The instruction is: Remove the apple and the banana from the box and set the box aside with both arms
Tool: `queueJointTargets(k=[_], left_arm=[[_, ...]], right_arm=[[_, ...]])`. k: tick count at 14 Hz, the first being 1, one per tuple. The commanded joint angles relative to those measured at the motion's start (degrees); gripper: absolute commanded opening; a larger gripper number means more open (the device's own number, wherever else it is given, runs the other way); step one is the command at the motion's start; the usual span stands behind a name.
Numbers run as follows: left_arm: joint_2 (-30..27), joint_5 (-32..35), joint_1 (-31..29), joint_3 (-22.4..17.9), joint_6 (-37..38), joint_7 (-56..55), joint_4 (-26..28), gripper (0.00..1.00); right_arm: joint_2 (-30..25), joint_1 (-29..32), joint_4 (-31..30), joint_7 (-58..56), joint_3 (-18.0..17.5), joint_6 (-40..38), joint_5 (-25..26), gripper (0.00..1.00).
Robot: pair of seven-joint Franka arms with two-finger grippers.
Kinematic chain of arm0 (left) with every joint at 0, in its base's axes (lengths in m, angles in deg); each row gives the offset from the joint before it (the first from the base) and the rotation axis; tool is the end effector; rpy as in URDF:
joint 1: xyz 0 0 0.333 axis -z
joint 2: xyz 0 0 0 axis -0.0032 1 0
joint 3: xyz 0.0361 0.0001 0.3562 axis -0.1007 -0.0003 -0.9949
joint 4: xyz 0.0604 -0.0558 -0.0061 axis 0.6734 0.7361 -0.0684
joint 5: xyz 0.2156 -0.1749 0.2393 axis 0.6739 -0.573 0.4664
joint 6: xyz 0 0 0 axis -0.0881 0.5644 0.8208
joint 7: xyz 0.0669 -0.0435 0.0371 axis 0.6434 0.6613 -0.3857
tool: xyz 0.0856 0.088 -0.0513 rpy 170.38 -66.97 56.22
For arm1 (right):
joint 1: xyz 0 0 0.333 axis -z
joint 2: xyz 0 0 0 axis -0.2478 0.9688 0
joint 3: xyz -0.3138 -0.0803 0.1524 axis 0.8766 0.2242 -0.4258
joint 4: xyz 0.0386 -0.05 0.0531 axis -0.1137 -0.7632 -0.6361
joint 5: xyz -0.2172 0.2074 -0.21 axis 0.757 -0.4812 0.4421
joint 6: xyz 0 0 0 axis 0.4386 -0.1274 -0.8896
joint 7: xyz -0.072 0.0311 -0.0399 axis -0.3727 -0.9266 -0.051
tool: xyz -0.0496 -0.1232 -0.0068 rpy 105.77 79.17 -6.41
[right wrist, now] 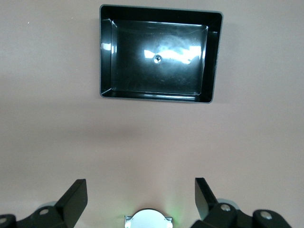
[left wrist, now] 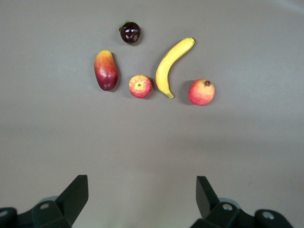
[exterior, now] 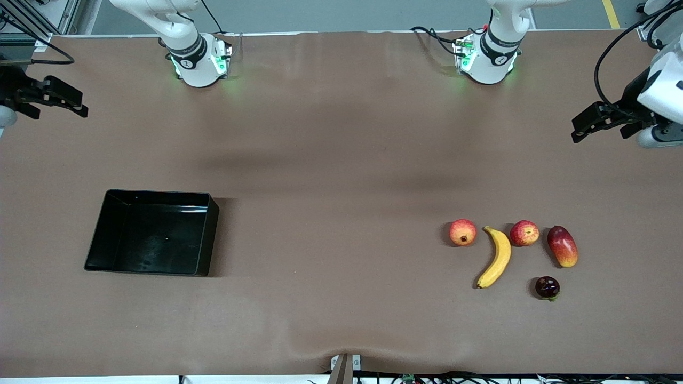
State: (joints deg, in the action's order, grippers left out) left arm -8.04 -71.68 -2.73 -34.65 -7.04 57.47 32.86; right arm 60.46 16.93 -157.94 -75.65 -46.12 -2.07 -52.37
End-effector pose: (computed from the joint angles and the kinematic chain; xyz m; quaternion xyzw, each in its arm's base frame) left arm 0.5123 -0.0464 0.6549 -0.9992 -0.0368 -0.0129 0.0087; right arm 0.4792 -0.0083 0.6678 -0.9989 -0.0099 0.0466 0.0022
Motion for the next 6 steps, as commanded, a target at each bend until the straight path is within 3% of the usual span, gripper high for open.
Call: queueJointTargets(k=[1, 6], left_arm=[[-0.03, -0.42, -0.25, 0.13, 0.63, -0.07, -0.83, 1.0], [0.06, -0.42, -0.08, 0.13, 0.63, -0.51, -0.74, 1.0]], right_arm=[[-0.93, 0.05, -0.33, 1.19, 0.3, 1.05, 1.16, 1.0], [-1.11, 0.41, -0.33, 8.21, 0.48, 1.23, 0.9, 1.0]])
